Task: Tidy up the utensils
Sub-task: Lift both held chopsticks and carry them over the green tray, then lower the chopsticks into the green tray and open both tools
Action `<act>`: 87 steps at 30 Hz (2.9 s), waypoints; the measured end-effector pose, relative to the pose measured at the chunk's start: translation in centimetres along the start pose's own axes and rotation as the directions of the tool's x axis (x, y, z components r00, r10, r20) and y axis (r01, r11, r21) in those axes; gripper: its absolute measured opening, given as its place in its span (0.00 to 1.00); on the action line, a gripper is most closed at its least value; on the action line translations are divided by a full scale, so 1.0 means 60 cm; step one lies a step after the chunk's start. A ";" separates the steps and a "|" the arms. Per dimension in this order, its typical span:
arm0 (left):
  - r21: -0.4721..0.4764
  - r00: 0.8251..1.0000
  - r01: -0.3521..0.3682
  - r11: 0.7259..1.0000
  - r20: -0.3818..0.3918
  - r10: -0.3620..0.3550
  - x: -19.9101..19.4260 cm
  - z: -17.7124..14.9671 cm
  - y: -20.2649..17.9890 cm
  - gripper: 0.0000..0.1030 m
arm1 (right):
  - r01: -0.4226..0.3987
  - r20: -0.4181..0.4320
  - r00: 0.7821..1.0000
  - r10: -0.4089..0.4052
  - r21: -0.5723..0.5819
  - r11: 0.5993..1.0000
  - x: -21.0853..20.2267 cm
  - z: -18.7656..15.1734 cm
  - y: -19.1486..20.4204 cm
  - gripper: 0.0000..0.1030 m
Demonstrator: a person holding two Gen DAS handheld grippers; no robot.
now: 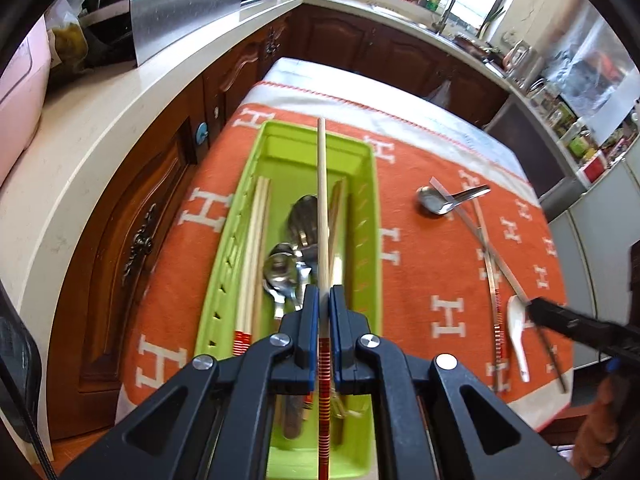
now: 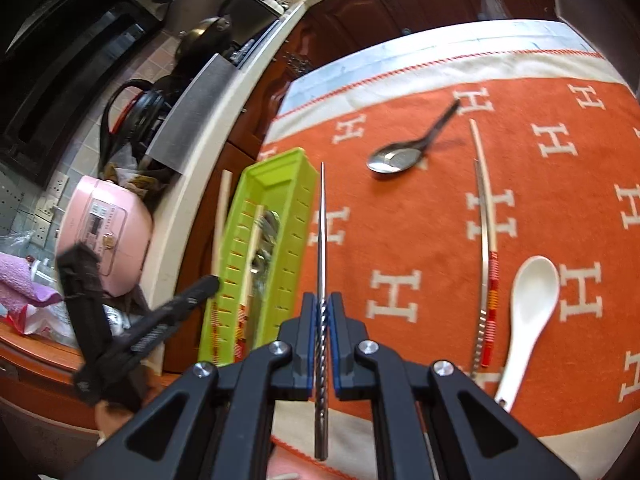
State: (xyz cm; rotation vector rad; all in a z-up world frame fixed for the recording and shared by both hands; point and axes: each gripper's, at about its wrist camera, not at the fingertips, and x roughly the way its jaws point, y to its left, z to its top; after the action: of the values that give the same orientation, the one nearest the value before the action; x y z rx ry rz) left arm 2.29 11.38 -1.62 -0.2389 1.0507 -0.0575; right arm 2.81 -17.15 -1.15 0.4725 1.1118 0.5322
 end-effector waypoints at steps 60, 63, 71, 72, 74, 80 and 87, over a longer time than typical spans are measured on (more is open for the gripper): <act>-0.142 0.995 0.042 0.989 0.090 -0.029 -0.055 -0.017 0.079 0.17 | -0.009 -0.286 0.958 -0.001 -0.035 0.999 0.277 -0.002 0.147 0.06; -0.132 0.996 0.032 0.991 0.086 -0.020 -0.057 -0.014 0.076 0.18 | 0.008 -0.288 0.957 -0.015 -0.025 1.000 0.276 0.001 0.142 0.06; -0.168 0.989 -0.098 0.981 0.092 0.114 -0.066 0.000 0.104 0.42 | 0.035 -0.286 0.957 -0.044 -0.037 0.999 0.283 0.006 0.148 0.06; -0.174 0.987 -0.111 0.978 0.096 0.129 -0.069 -0.001 0.106 0.43 | 0.038 -0.285 0.957 -0.047 -0.039 0.999 0.285 0.007 0.150 0.06; -0.190 0.984 -0.126 0.974 0.103 0.147 -0.073 0.001 0.115 0.43 | 0.047 -0.282 0.958 -0.058 -0.045 0.998 0.288 0.008 0.155 0.06; -0.187 0.982 -0.132 0.973 0.107 0.154 -0.077 -0.003 0.114 0.43 | 0.113 -0.260 0.959 -0.115 -0.020 0.993 0.281 0.012 0.151 0.06; -0.175 0.984 -0.127 0.976 0.098 0.146 -0.070 -0.004 0.104 0.43 | 0.121 -0.285 0.952 -0.116 0.000 0.993 0.298 0.032 0.154 0.06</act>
State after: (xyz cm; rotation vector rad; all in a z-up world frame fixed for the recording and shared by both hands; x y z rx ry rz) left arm -0.42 18.10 0.45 -0.3188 0.9601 0.1682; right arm 9.24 0.92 -7.53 0.3473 1.4126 0.4951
